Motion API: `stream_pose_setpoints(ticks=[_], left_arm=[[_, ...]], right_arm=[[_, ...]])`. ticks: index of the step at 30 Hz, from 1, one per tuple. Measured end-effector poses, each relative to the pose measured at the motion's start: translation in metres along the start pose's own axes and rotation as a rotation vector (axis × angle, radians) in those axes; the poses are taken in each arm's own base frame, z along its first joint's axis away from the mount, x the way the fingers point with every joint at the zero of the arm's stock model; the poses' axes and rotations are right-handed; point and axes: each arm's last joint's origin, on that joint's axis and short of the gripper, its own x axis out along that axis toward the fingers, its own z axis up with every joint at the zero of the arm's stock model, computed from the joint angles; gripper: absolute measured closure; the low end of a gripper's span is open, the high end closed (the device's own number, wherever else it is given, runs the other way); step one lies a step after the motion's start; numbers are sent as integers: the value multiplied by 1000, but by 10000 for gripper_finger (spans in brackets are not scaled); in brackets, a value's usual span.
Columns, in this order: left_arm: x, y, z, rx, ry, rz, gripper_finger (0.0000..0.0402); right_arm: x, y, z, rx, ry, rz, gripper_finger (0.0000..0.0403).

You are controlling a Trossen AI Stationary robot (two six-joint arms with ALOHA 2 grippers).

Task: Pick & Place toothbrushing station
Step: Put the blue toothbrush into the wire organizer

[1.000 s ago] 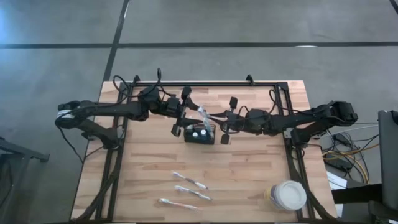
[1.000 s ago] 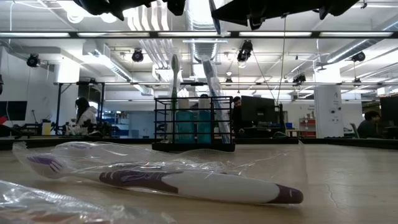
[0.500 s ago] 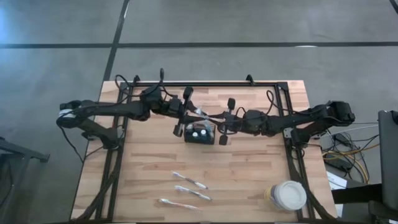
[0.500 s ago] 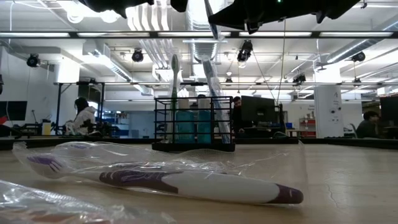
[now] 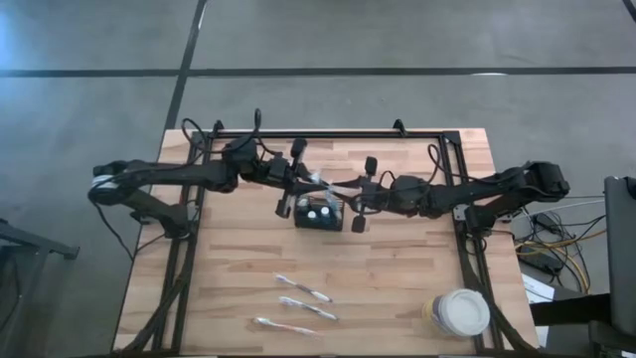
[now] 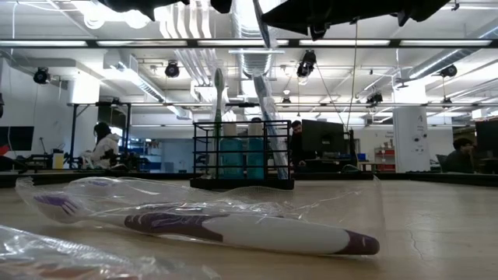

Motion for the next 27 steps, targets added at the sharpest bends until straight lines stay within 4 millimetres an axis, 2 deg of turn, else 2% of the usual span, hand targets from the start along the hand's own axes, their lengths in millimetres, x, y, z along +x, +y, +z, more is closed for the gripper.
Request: stream_pose_setpoints(ticks=[9,15,18,21,27], left_arm=[[-10,-4,11,1,16,-12,387],[-31,-11,28,15,74,-18,387],[-47,-18,37,11,124,-23,387],[-60,-25,37,-5,152,-31,387],[-73,-38,5,-54,201,-50,387]], right_arm=[[-10,-5,11,26,-27,9,191],[-36,-15,26,42,-55,12,165],[-62,-20,35,57,-121,21,175],[-88,-26,33,74,-163,23,205],[-127,-36,8,135,-201,-33,336]])
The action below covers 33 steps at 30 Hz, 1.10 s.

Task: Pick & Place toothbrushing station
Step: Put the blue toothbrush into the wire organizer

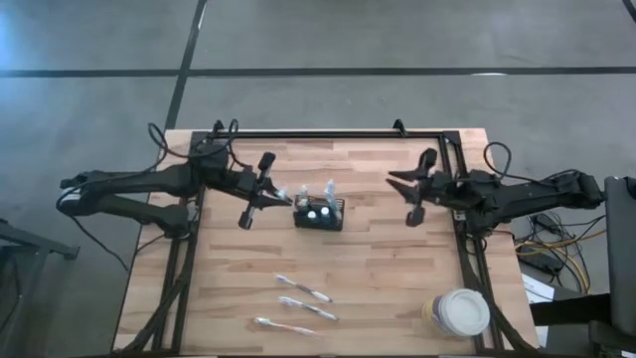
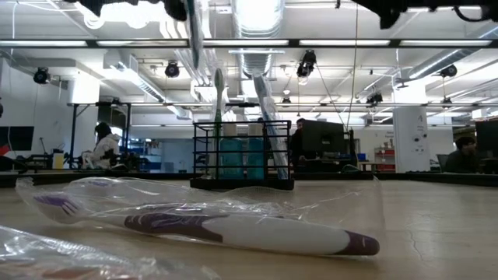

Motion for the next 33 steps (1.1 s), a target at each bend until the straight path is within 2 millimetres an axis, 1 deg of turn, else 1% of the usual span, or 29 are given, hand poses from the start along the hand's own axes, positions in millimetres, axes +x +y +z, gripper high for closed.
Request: stream_pose_setpoints(ticks=[2,3,8,13,19,23,28,33], left_arm=[[1,-2,-12,-6,-6,1,387],[2,-3,-18,-12,-12,1,387],[5,-5,-40,-8,-49,26,387],[11,-5,-62,-7,15,65,387],[19,-4,-84,-14,56,91,387],[25,-3,-102,18,108,118,387],[30,-4,-123,49,153,107,384],[32,-6,-137,48,178,100,384]], right_arm=[[-9,-2,-10,1,4,1,377],[-13,-3,-13,6,1,0,384],[-28,-5,-31,27,4,0,393],[-34,-5,-43,41,2,-2,394],[-34,-5,-46,39,8,-3,394],[-32,-5,-43,40,7,-3,394],[-31,-4,-42,37,12,-1,394],[-29,-3,-44,34,22,1,394]])
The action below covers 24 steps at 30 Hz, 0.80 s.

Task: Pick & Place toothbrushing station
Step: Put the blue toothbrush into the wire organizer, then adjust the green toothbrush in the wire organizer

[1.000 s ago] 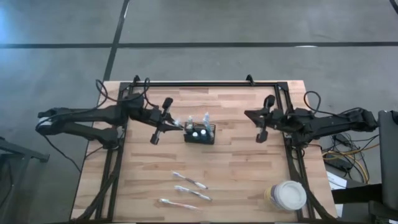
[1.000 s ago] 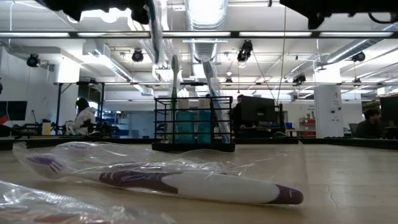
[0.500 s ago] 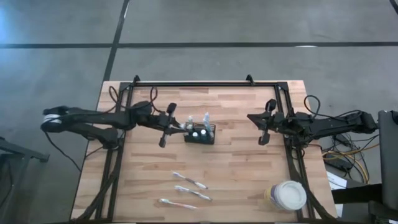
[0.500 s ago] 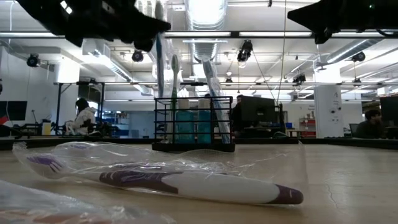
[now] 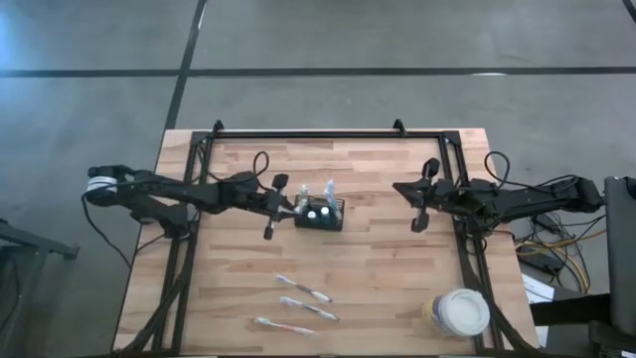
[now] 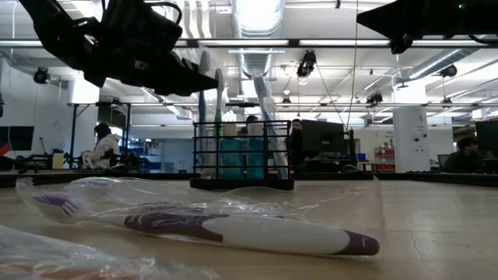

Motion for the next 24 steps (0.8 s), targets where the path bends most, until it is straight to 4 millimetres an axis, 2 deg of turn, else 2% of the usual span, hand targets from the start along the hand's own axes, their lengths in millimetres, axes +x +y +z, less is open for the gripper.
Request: stream_pose_setpoints(ticks=[3,6,14,18,24], left_arm=[[1,0,-2,-5,4,-1,382],[1,0,-3,-26,9,0,362],[-1,-1,-4,-91,48,-6,257],[-5,0,3,-121,19,2,201],[-21,0,22,-161,-48,17,161]], right_arm=[[1,0,-1,-2,6,1,394],[0,0,0,4,3,1,394],[0,0,-1,9,4,7,394],[0,0,-1,9,4,7,394],[0,1,-1,9,2,36,394]])
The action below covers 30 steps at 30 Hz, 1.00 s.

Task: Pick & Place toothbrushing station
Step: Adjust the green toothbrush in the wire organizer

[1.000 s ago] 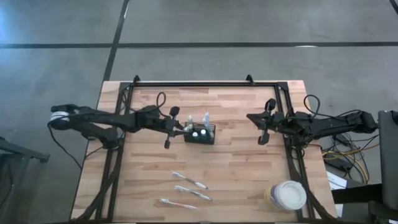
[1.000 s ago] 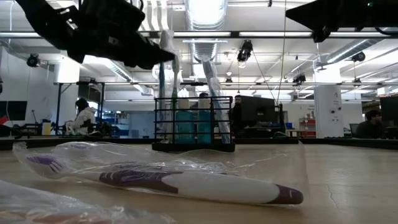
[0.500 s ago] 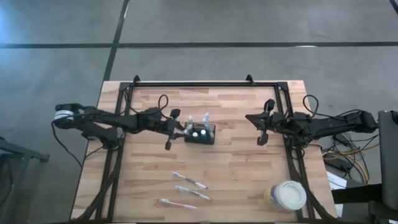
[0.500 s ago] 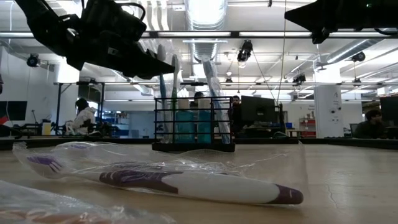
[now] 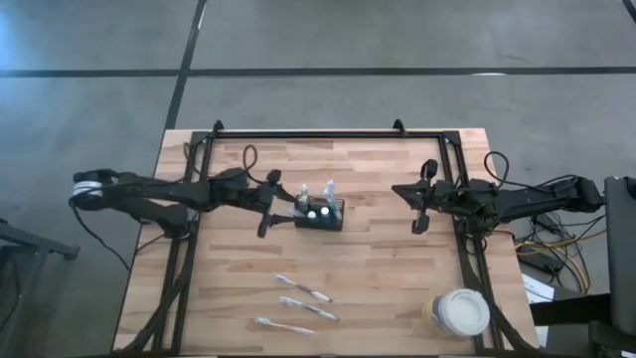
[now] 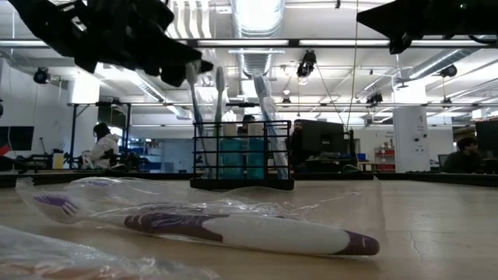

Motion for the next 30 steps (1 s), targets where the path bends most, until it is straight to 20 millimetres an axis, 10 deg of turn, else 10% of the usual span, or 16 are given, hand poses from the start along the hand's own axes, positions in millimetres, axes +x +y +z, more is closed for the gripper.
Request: stream_pose_setpoints(ticks=[13,25,30], left_arm=[[-72,-18,42,14,-118,29,196],[-29,-8,18,-6,28,-67,384],[-17,-2,36,55,16,-65,391]], right_arm=[[0,0,-2,2,21,4,394],[1,0,4,3,0,2,394],[1,0,3,-2,17,4,394]])
